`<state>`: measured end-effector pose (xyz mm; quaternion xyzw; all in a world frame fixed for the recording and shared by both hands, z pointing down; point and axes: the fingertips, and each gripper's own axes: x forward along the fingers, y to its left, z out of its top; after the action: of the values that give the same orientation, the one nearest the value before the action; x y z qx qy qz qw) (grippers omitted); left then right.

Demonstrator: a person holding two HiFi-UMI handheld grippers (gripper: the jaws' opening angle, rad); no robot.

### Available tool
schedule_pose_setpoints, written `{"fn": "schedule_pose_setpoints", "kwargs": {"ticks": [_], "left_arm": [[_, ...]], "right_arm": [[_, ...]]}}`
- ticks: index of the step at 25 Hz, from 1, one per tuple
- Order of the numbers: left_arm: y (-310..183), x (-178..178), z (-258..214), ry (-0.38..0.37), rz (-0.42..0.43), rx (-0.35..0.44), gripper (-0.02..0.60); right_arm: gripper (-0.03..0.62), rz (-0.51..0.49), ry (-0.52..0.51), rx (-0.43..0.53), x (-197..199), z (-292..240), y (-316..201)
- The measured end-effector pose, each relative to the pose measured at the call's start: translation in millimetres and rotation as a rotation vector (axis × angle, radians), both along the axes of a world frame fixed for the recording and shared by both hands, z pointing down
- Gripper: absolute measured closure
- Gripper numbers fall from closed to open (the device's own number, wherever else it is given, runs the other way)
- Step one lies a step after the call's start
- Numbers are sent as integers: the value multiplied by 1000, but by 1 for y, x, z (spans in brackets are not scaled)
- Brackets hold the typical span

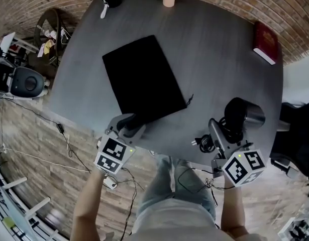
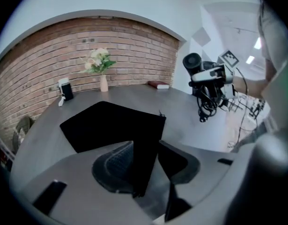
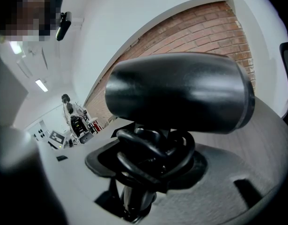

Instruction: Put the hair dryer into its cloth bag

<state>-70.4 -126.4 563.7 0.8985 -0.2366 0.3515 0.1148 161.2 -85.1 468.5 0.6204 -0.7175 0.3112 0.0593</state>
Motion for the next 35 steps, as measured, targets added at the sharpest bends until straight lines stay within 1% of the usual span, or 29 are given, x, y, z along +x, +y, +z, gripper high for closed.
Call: {"fn": "schedule_pose_setpoints", "kwargs": {"ticks": [3, 5, 8, 11, 13, 15, 17, 19, 27, 30, 33, 35], "left_arm": [[11, 6, 8, -85, 158, -12, 411], [15, 9, 16, -133, 235, -20, 405], [21, 12, 30, -195, 322, -35, 405], [23, 15, 43, -246, 369, -41, 405], [23, 15, 50, -269, 374, -52, 407], [21, 14, 53, -274, 361, -68, 414], [18, 13, 54, -269, 342, -80, 440], [16, 10, 56, -273, 329, -88, 452], [16, 11, 62, -308, 351, -96, 506], [14, 11, 63, -308, 343, -95, 518], [10, 11, 63, -305, 323, -94, 548], [8, 11, 61, -292, 307, -101, 555]], "right_arm": [[321, 12, -4, -6, 3, 2, 2], [321, 18, -8, -8, 4, 4, 3], [321, 24, -12, -9, 3, 5, 3], [321, 28, -16, -8, 3, 6, 5], [321, 33, -18, -9, 4, 7, 7], [321, 40, -19, -10, 5, 6, 9], [321, 45, -21, -13, 7, 6, 11], [321, 48, -25, -15, 8, 8, 11], [321, 43, -31, -15, 7, 8, 13], [321, 36, -30, -13, 7, 7, 12], [321, 31, -32, -10, 8, 6, 12], [321, 19, -33, -11, 8, 5, 13]]}}
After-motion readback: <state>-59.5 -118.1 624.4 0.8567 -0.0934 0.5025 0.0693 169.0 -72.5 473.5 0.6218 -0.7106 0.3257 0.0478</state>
